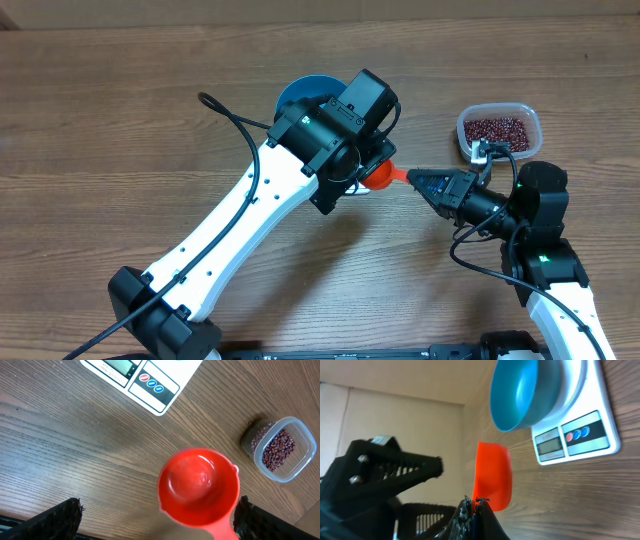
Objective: Scoop item into bowl and weigh 150g on scale
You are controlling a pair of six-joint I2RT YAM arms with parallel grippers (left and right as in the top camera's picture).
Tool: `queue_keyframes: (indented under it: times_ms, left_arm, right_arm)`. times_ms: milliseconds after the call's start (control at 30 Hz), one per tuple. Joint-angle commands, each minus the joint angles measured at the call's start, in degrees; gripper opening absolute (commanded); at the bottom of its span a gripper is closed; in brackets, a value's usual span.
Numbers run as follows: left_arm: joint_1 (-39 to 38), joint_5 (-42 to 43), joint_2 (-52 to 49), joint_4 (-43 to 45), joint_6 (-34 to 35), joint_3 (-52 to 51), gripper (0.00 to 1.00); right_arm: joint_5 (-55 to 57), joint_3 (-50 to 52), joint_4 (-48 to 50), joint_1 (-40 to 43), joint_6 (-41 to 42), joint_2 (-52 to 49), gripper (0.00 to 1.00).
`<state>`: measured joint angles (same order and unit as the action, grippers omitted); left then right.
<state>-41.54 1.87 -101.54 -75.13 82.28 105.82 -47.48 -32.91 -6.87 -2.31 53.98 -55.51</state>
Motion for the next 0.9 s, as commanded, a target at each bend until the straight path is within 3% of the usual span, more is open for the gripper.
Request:
queue_keyframes:
  times_ms: [0, 200, 667, 867]
  left_arm:
    - [-0.1, -1.0, -0.3, 0.0, -1.1, -0.3, 1.00]
    - [-0.1, -1.0, -0.3, 0.0, -1.1, -0.3, 0.99]
    - [-0.1, -1.0, -0.3, 3.4, -1.1, -0.3, 1.00]
    - [-0.1, -4.4, -0.3, 3.3, -1.2, -0.3, 1.00]
  right_arm:
    - [4.0, -1.6, -0.2, -0.2, -1.9, 0.2, 0.04]
    - [6.7, -1.6, -2.1, -0.2, -6.6, 0.2, 0.04]
    - [30.0, -1.6, -14.1, -0.2, -14.0, 0.2, 0.04]
    - [32.0, -1.6, -14.4, -0.2, -16.7, 0.2, 0.04]
